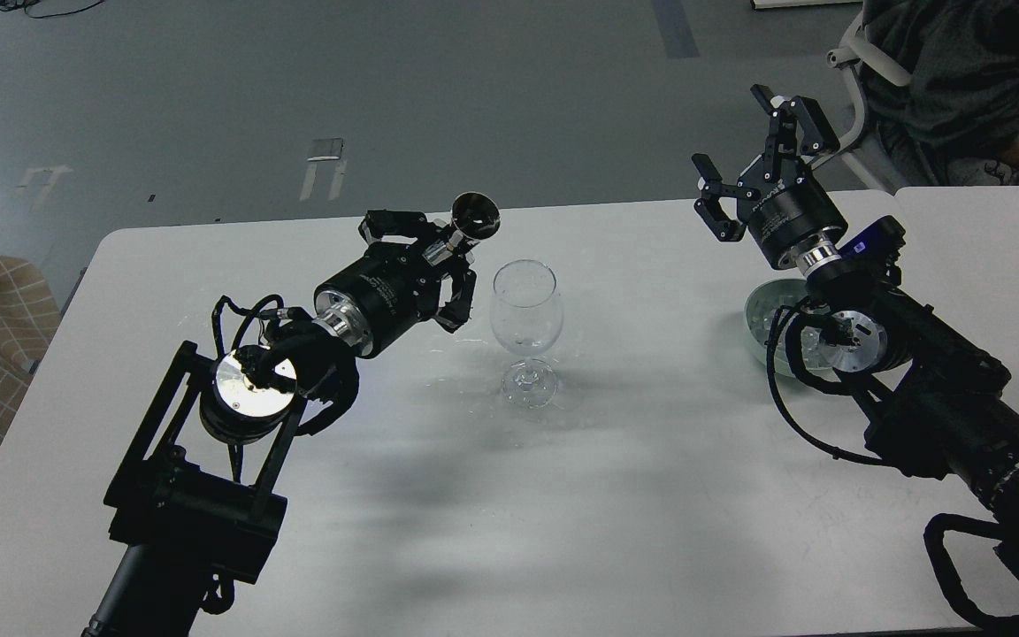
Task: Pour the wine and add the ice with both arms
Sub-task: 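Tilt the jigger over the wine glass rim with the left gripper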
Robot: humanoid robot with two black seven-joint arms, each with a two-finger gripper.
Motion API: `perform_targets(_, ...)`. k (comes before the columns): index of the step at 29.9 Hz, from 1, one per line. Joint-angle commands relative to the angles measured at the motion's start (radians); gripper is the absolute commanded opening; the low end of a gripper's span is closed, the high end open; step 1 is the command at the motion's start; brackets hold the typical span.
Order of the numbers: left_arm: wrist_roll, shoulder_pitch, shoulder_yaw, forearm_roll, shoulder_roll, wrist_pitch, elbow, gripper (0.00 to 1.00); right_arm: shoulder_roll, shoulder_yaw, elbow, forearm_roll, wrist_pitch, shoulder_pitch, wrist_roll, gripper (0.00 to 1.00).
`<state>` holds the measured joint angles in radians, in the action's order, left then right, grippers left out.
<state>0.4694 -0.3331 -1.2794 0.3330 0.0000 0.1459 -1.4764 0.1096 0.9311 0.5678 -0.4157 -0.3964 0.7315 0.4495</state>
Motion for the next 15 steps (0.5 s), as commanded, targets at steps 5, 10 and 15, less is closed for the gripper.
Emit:
perform_targets(5, 0.000, 0.003, 0.000, 0.020, 0.000, -0.006, -0.027, 0.00, -0.002, 0.000, 0.000, 0.000, -0.001, -0.003, 0.000, 1.00)
perform_targets(10, 0.000, 0.014, 0.018, 0.034, 0.000, -0.003, -0.053, 0.00, -0.002, 0.000, 0.000, 0.000, 0.001, -0.003, 0.000, 1.00)
perform_targets(15, -0.002, 0.023, 0.022, 0.064, 0.000, -0.005, -0.055, 0.00, -0.002, 0.000, 0.000, 0.000, 0.001, -0.003, 0.000, 1.00)
